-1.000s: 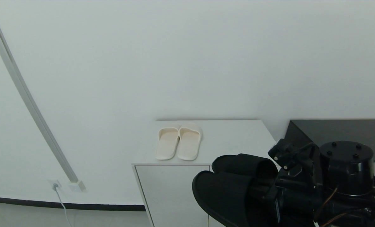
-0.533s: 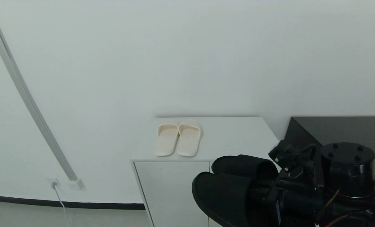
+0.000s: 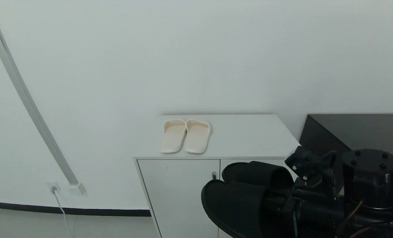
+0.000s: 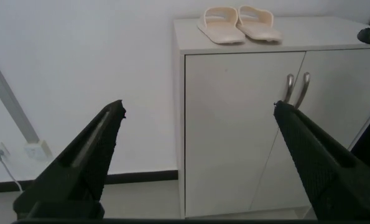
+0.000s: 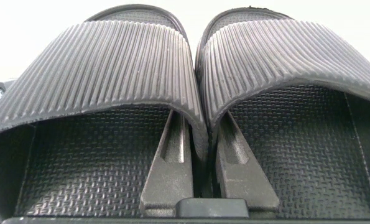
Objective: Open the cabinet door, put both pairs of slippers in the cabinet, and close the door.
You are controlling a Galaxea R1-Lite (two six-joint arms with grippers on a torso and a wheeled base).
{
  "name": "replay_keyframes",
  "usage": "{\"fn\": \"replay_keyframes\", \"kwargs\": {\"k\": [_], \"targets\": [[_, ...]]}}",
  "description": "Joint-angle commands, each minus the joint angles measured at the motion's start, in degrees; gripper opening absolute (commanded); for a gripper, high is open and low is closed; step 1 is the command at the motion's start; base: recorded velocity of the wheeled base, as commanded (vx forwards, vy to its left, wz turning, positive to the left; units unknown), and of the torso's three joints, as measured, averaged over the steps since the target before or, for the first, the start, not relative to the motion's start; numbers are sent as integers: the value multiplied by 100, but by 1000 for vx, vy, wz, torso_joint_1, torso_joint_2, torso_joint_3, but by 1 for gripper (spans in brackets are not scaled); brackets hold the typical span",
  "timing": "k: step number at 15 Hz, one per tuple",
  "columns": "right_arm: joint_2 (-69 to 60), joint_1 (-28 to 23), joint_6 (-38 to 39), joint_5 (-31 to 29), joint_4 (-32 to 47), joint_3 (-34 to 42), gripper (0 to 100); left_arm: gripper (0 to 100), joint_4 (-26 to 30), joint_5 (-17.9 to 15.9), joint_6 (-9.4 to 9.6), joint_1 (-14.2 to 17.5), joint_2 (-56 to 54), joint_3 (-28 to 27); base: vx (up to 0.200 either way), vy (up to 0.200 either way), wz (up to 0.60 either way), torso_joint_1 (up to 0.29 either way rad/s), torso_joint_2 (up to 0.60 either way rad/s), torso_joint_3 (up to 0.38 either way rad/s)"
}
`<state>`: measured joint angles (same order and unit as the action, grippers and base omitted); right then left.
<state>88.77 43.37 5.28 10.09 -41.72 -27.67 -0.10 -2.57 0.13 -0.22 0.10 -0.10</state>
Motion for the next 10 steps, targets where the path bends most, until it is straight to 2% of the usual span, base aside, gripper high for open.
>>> {"fn": "replay_keyframes", "kwargs": {"k": [1, 10], "targets": [[26, 13, -1, 1, -3, 25, 0, 100, 1, -6, 4, -4, -1, 1, 0, 0, 0, -217, 486, 276], [-18, 13, -44, -7, -3, 87, 0, 100, 1, -15, -5, -4, -1, 1, 0, 0, 0, -219, 535, 314]]}}
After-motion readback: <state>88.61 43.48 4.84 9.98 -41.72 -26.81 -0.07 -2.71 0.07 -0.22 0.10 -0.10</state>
